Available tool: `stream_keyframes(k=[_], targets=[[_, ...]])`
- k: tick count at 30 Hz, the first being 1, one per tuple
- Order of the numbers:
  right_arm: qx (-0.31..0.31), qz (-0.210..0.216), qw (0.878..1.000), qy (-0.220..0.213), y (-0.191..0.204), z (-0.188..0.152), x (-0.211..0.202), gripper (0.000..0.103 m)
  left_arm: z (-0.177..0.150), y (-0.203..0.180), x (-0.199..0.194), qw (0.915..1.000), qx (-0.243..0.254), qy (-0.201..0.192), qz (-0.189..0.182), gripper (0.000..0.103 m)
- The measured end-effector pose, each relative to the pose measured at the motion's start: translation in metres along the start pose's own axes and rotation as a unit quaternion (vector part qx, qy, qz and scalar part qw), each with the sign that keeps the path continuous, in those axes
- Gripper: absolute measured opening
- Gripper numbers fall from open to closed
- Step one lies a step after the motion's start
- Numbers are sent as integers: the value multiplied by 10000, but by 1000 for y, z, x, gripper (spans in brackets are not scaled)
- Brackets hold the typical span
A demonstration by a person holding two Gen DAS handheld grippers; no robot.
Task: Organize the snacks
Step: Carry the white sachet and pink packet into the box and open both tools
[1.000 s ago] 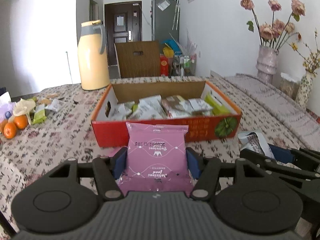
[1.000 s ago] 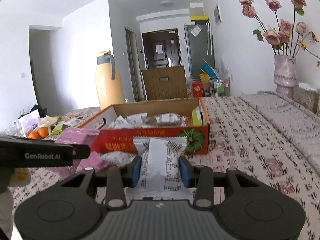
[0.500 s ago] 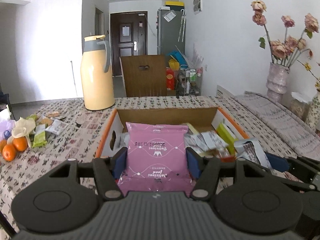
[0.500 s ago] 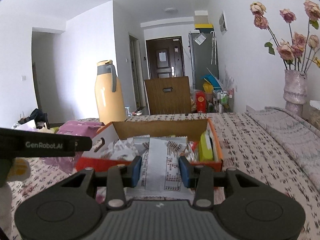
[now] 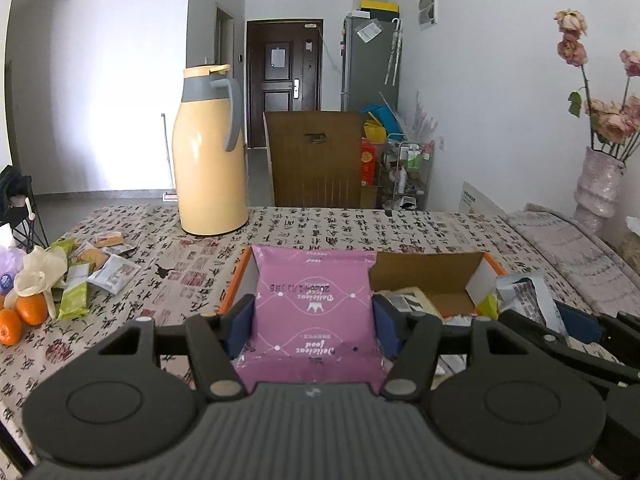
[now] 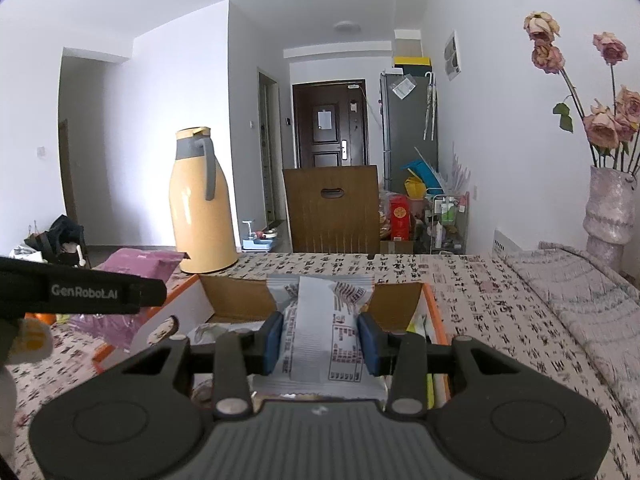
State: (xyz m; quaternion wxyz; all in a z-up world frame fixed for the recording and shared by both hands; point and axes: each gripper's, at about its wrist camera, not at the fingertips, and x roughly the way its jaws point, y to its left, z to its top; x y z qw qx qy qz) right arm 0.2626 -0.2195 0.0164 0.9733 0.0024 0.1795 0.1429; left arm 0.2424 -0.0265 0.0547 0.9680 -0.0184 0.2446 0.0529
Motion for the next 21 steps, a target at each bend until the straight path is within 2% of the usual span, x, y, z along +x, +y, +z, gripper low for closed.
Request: stream_keyframes(k=[10,21], targets=[[89,-86,9998,132,-6,-1,43,39,-3,1,40,9998,-123,139,1,63],[164,-13,9994,309,-13,-16,57,39,-17,3,59,9996,-97,244,-102,63]])
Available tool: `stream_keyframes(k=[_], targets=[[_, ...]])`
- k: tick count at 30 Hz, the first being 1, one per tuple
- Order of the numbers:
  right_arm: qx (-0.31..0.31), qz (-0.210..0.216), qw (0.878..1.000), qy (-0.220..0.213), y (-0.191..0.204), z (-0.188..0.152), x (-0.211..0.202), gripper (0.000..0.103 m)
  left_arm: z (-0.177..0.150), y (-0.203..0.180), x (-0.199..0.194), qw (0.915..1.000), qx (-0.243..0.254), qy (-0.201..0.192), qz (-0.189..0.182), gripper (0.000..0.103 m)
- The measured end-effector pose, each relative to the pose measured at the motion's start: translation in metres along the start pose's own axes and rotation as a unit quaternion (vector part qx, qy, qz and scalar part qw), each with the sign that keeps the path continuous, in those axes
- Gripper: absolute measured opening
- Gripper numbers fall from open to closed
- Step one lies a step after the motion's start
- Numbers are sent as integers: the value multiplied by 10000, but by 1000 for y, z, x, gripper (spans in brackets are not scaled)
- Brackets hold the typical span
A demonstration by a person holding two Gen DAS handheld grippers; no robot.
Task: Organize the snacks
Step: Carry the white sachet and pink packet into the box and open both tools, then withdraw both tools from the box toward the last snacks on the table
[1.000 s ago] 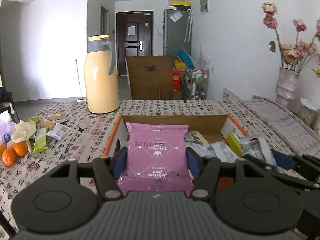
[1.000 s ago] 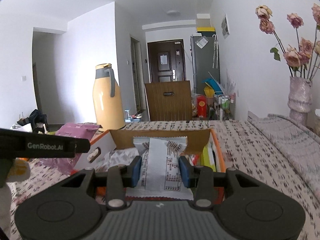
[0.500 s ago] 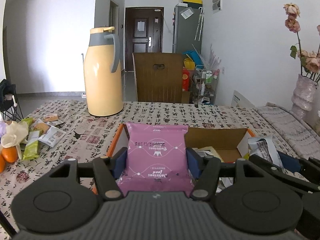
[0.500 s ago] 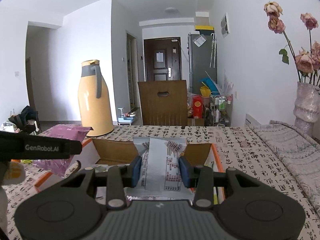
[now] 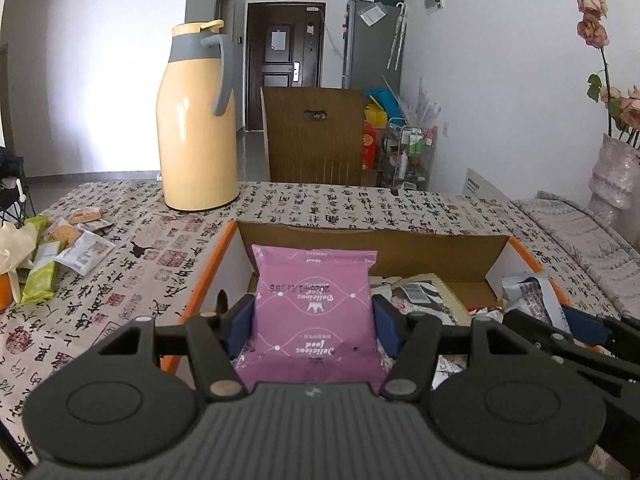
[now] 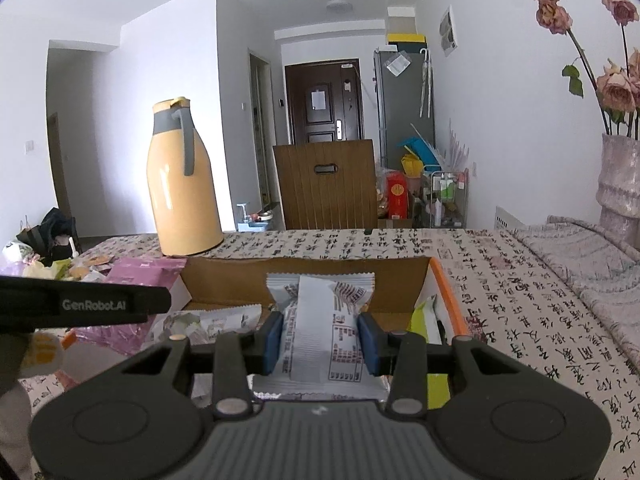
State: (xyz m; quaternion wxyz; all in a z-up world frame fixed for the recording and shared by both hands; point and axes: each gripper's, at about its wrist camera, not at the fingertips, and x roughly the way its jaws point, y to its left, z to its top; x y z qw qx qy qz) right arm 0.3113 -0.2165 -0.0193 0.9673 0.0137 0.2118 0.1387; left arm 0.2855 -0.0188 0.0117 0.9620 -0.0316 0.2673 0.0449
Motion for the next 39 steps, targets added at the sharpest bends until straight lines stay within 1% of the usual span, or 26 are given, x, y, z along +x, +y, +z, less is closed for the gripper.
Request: stream_keyframes(k=[1,3,4,5,6,7,9,11,12,19,26,32,39], targets=[[17,1,10000,17,-1,0,1,40,0,0,0,10000,1,12,-36,63],[56,18,10000,46,-3,-1,1,41,0,1,-1,10000,-36,1,-82,70],[76,22,10000,44,-4,-1,1,40,0,3,-2,9999,-76,-20,-110,81],[102,13,9999,29,-5,-1,0,42,0,4,-3,9999,-118,-60,-88,93],[135,9,9999,24,-6,-2,-1,55,1,5,-5,9998,-155,-117,-25,99],[182,-8,9998,-5,-7,-2,-3,77,1,5,-7,9996,-196,-189,44,103],[231,-83,9997,-74,-9,-2,-5,97,2,7,-8,9994,-262,-220,49,103],[277,-88,9995,-115,-11,-2,-7,99,2,8,-8,9994,-288,-202,55,103],[296,-94,9995,-108,-11,-2,-6,103,2,8,-7,9994,-289,-191,63,103],[256,-215,9994,110,-10,-6,5,103,1,7,-7,9994,-305,-166,61,103],[247,-272,9993,33,-10,-2,1,103,6,8,-15,9992,-342,-201,52,103],[152,-305,9994,-78,-5,8,-16,103,12,10,-37,9988,-344,-345,49,103],[100,-310,9994,-109,4,8,-42,103,5,16,-63,9989,-287,-371,40,103]])
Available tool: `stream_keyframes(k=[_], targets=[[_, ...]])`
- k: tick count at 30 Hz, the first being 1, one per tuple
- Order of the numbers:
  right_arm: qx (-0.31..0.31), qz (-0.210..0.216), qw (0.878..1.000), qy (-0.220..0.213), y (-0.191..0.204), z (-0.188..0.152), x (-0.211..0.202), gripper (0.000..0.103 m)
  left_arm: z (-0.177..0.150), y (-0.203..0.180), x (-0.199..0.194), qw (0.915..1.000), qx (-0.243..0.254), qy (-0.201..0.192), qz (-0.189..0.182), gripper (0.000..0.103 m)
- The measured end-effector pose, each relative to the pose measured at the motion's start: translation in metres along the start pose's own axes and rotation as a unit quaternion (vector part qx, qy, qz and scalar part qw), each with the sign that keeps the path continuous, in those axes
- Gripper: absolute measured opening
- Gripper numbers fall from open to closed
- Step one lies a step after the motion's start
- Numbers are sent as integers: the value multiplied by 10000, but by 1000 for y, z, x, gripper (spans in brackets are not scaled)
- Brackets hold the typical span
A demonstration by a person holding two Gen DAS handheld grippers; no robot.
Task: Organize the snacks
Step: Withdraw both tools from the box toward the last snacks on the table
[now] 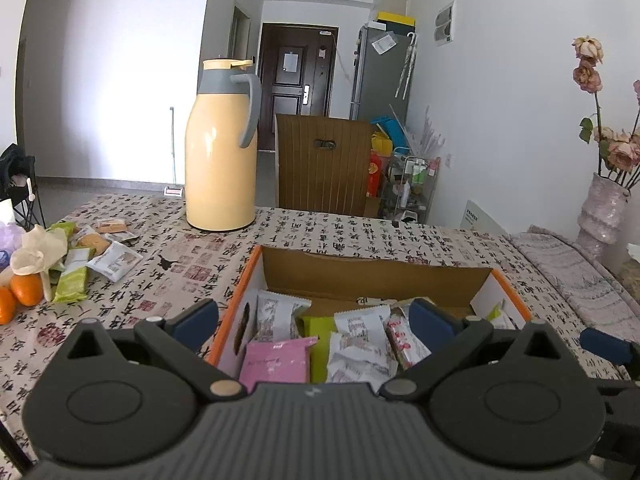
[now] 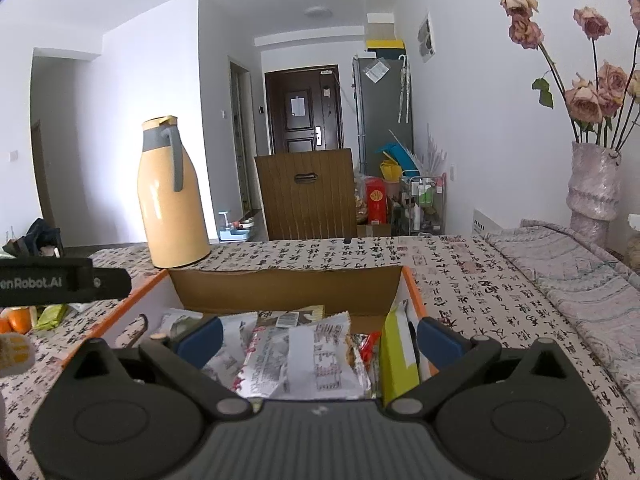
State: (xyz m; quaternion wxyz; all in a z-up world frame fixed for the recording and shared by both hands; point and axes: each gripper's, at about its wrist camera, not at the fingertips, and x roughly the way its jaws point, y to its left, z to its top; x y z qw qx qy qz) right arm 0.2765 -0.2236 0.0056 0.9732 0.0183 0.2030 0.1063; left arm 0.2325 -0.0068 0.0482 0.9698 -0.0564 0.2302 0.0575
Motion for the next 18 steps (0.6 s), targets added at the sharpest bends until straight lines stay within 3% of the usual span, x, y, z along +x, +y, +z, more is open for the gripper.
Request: stream_keyframes(k=[10,18], targets=[[-28,10,9999,124,12,-15,-35,103,-19,22,-33,10000,47,11,46,103],[-44,52,9992,394,21,-39,-50,103,-49,49,-46,9994,84,311,135,103]])
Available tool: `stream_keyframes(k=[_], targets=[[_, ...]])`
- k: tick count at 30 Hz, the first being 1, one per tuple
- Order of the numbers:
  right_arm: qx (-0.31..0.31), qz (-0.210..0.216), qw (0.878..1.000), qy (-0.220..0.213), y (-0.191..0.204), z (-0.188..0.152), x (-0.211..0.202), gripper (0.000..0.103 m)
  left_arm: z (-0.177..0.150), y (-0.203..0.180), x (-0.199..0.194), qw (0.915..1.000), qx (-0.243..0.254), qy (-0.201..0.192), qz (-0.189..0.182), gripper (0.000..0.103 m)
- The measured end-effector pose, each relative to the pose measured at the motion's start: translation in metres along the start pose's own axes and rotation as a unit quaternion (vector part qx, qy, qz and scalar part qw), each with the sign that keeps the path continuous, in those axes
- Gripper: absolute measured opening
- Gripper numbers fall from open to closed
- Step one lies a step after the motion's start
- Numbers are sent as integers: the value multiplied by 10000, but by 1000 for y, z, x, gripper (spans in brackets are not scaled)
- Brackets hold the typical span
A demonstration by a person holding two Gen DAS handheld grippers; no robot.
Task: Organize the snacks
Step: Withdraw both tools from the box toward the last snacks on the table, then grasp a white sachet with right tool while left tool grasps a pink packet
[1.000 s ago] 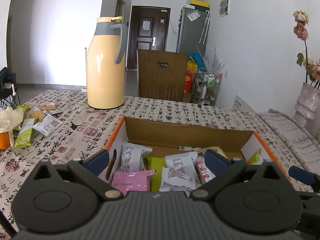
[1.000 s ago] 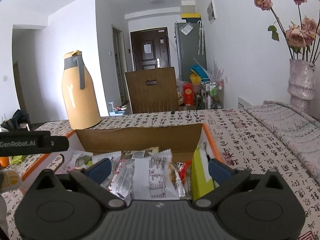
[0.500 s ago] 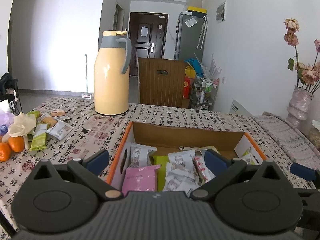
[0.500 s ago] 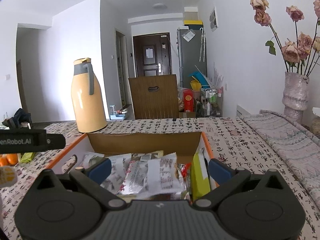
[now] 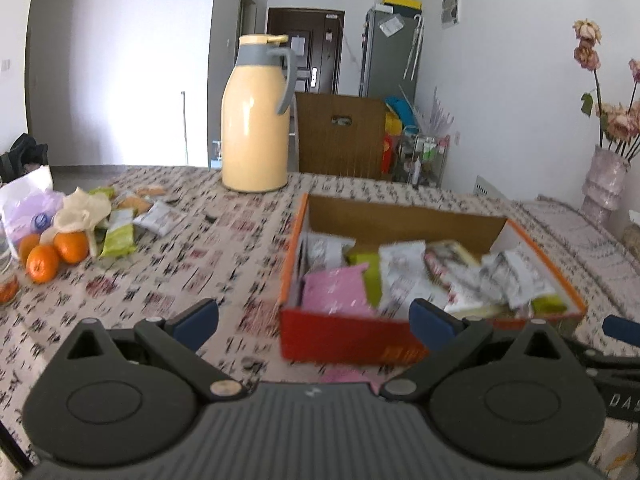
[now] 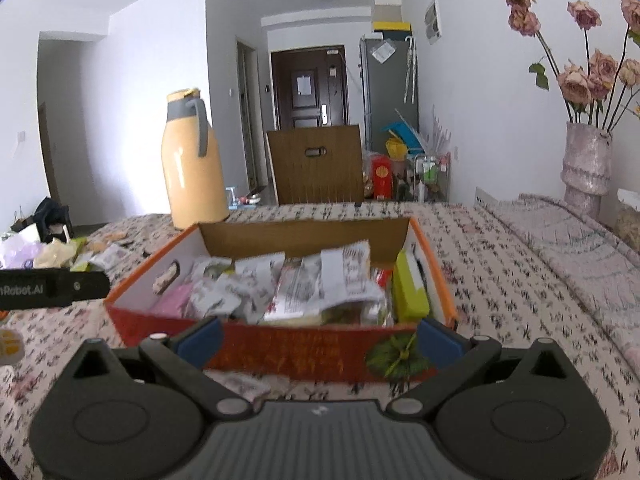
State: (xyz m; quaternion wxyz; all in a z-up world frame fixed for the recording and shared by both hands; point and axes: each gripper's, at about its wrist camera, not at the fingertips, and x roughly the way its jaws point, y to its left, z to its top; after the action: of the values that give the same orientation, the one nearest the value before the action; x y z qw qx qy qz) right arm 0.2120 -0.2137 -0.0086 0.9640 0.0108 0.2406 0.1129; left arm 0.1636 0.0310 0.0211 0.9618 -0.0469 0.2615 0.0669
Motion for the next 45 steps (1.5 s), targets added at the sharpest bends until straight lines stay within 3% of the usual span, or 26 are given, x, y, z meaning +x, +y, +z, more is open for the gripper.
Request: stream_keyframes(k=[18,28,41,45], targets=[[-193,151,9985,485,41,-25,8,103,-33,65,-3,9998,52,169,60,103],[-341,153,9970,679,67,-22,31,103,-46,80,17,9987,-204,410,-203,103],[8,-23,9916,1296,73,-25,80,103,-50,85,26,9972,-393,547,-331,103],[116,-87,9907,1356,69,-30,85,91,-51,86,26,9970,-435,555,-331,103]])
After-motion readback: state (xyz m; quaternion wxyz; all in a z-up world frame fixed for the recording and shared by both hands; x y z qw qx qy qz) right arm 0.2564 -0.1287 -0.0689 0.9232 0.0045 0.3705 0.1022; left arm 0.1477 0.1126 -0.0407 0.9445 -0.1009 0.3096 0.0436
